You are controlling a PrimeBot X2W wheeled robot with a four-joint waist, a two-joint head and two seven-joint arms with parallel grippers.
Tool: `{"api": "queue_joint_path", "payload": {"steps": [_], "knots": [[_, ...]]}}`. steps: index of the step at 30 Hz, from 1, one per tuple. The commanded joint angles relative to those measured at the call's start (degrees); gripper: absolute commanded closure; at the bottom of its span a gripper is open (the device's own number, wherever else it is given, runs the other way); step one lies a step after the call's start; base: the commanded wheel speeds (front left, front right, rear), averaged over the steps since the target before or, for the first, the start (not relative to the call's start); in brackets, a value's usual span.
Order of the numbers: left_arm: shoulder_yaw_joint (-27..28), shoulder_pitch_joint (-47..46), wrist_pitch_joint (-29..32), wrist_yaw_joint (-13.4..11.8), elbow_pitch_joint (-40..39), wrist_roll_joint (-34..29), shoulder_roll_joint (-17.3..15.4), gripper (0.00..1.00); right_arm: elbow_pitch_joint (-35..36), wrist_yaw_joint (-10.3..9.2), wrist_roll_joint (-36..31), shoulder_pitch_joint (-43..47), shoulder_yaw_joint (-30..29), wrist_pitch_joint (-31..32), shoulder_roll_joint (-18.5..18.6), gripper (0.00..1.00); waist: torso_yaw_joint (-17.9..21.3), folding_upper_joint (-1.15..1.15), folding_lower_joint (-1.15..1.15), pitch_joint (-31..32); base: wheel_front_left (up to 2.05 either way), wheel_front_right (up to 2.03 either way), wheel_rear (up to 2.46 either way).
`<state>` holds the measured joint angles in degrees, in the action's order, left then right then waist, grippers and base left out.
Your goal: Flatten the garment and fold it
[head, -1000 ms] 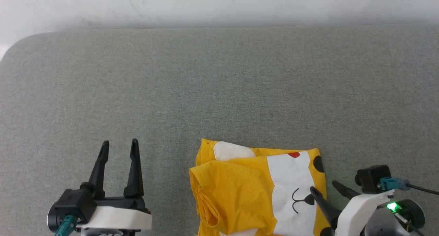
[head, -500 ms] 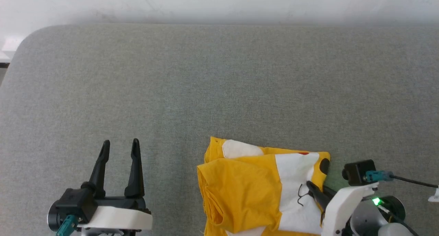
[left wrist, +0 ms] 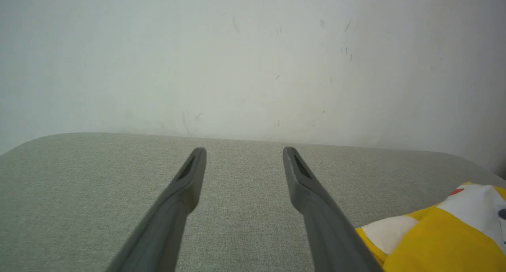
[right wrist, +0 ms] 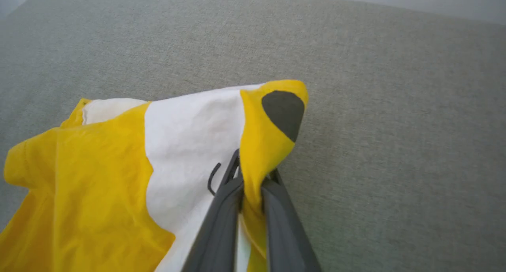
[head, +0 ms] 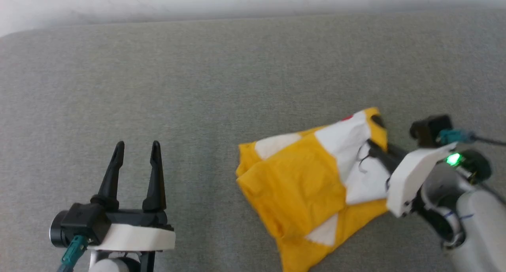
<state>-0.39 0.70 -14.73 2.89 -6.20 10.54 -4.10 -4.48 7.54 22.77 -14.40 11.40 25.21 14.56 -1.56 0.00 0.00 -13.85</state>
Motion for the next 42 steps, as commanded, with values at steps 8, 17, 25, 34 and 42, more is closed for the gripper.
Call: {"api": "queue_joint_path", "payload": {"steps": [8, 17, 25, 34, 42], "knots": [[-0.75, -4.66, 0.54, -0.33, -1.82, -1.30, -1.65, 0.00, -0.16, -0.05, 1.40, -9.31, -2.52, 4.03, 10.41, 1.00, 5.00, 0.00, 0.00, -6.65, 0.00, 0.00, 0.00], [-0.78, -8.95, 1.47, -1.55, -6.05, -3.54, -3.30, 0.00, -0.84, -0.05, 1.19, -17.17, -6.35, 7.60, 21.76, 1.00, 9.08, 0.00, 0.00, -14.67, 0.00, 0.00, 0.00], [-1.19, -12.06, 3.27, -1.92, -8.56, -4.84, -4.63, 0.00, -5.91, -0.05, -0.70, -21.54, -9.09, 6.88, 27.95, 1.00, 10.36, 0.00, 0.00, -19.46, 0.00, 0.00, 0.00], [-2.13, -13.54, 3.70, -2.21, -9.99, -5.35, -4.93, 0.00, -15.47, -0.05, -6.05, -23.71, -12.98, 0.41, 28.91, 1.00, 8.95, 0.00, 0.00, -22.72, 0.00, 0.00, 0.00], [-1.82, -13.06, 3.67, -3.36, -11.49, -6.40, -5.60, 0.00, -20.68, -0.05, -11.16, -25.18, -12.98, -4.74, 28.24, 0.00, 8.70, 0.00, 0.00, -22.95, 0.00, 0.00, 0.00]]}}
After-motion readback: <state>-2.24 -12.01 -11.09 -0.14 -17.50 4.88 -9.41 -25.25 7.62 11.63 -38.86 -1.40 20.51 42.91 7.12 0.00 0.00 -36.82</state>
